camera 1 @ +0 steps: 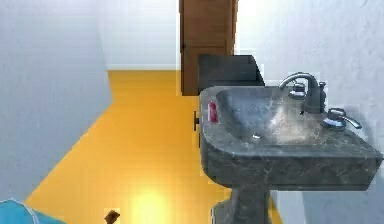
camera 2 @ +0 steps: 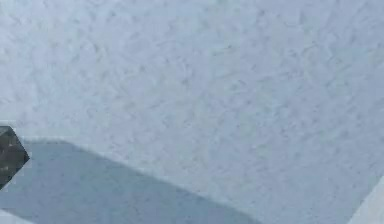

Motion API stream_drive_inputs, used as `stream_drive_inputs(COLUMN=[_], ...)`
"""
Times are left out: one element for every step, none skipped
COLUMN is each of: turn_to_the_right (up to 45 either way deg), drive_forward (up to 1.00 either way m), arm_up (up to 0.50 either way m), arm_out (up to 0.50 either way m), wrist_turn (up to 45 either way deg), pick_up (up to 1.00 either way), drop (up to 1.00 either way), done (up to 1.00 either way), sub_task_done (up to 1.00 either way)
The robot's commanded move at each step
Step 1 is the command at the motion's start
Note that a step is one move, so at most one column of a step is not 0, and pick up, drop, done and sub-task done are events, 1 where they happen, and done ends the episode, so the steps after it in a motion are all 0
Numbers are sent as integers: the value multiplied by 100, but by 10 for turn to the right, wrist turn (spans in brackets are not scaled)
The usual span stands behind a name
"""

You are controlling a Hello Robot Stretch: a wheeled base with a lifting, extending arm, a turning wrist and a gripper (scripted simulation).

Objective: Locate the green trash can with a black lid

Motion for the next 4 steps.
stream_drive_inputs(turn_to_the_right=[450, 0, -450, -450], drive_forward=[0, 20, 0, 0], arm_up=[0, 0, 0, 0], arm_out=[0, 0, 0, 0], wrist_turn=[0, 0, 0, 0], pick_up=[0, 0, 0, 0], drop=[0, 0, 0, 0], done=[0, 0, 0, 0], sub_task_done=[0, 0, 0, 0])
